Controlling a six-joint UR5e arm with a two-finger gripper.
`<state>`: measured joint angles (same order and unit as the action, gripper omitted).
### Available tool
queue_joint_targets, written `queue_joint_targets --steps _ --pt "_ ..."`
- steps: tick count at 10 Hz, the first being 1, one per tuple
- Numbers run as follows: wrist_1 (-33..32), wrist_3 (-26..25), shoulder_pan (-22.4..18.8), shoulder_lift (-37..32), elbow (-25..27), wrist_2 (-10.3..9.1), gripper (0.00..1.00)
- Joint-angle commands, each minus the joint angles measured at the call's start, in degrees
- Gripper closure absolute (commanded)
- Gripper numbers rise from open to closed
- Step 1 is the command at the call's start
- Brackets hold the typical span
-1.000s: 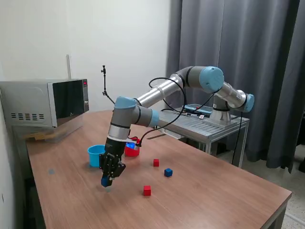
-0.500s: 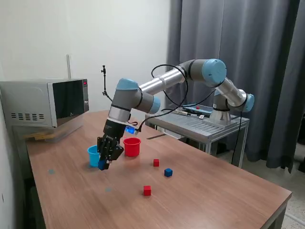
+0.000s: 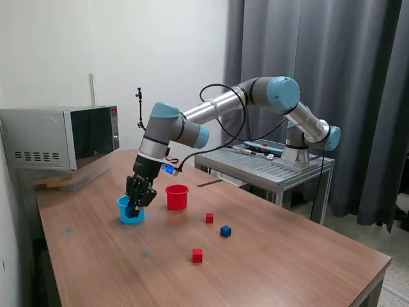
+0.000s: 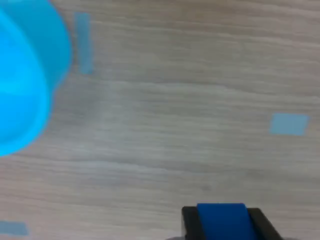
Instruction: Place red objects in the red bin, and blue objects in the blue bin.
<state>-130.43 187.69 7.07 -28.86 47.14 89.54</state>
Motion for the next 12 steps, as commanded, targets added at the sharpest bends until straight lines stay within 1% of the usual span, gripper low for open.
queue_joint_targets --steps 1,2,3,4,6,7,8,9,10,12 --pt "0.0 -0.3 1.8 -1.9 1.7 1.07 1.00" --pt "0.2 -0.9 2.8 -3.0 3.0 1.07 1.00" --pt "0.3 -2.1 3.0 -3.5 4.0 1.07 1.00" --pt "1.8 -2.2 3.6 -4.2 4.2 1.07 1.00" --pt "7.5 -2.3 4.4 -6.4 4.0 0.37 1.00" --pt "8.7 -2.3 5.0 -6.6 3.9 0.37 1.00" --pt "10.6 -2.4 6.5 -6.9 4.0 0.37 1.00" --pt "11.9 -3.8 7.6 -7.0 4.1 0.37 1.00" --pt "12.0 -6.0 8.2 -6.9 4.2 0.37 1.00" --pt "11.9 -6.5 10.3 -6.6 4.0 0.02 1.00"
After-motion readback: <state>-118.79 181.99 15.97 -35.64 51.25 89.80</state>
